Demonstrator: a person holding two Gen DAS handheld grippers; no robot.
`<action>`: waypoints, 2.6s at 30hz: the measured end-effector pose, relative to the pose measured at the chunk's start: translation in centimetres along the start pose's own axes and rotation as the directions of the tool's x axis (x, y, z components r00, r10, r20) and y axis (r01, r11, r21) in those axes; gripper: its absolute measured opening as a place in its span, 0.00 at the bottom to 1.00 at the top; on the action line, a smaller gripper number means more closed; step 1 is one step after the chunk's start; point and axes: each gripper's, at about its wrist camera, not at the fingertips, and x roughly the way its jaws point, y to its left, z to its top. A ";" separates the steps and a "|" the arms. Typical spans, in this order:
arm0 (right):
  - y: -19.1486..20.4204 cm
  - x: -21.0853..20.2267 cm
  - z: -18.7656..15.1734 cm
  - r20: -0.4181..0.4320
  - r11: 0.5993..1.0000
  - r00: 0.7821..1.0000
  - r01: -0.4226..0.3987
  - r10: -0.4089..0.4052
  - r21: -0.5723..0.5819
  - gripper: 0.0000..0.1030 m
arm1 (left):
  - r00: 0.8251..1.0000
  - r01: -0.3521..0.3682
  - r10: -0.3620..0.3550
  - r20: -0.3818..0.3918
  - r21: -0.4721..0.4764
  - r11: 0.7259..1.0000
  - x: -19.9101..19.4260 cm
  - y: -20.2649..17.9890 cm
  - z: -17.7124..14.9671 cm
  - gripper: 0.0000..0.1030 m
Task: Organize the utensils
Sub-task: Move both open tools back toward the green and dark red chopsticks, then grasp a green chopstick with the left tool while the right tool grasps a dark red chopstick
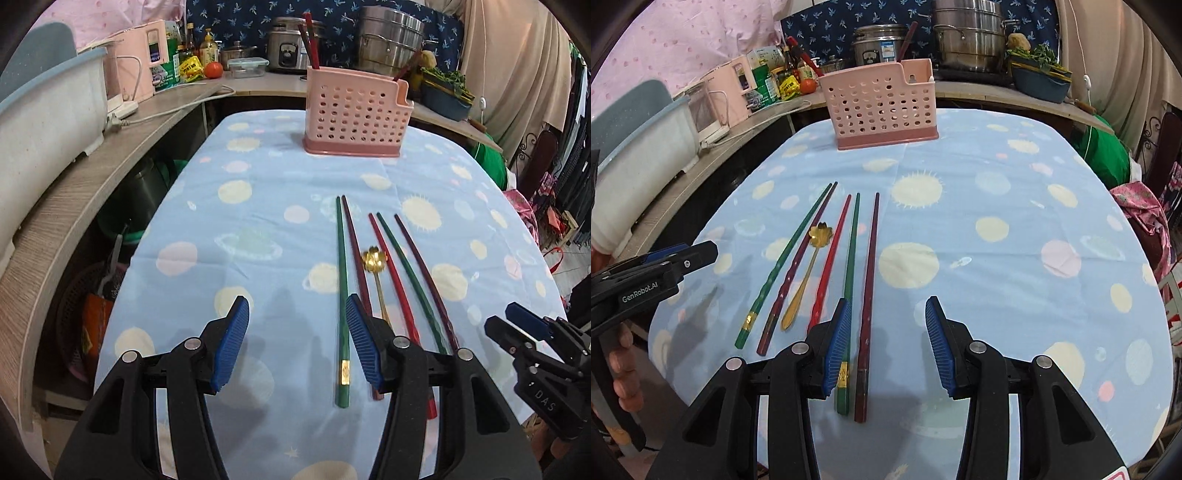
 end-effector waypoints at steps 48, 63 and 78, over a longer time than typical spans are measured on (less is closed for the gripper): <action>1.3 2.2 -3.4 -0.071 0.998 0.997 0.026 -0.030 -0.050 0.18 | 0.989 0.028 -0.022 -0.149 0.042 0.999 3.4 -1.2 -4.5 0.55; 1.1 2.2 -3.2 -0.063 0.998 0.997 0.032 -0.036 -0.054 0.18 | 0.993 0.004 0.004 -0.118 0.063 0.998 3.2 -1.1 -4.7 0.19; 1.1 2.3 -2.9 -0.072 0.999 0.997 0.038 -0.039 -0.025 0.07 | 0.988 0.065 -0.056 -0.145 0.058 0.996 3.5 -0.7 -4.1 0.07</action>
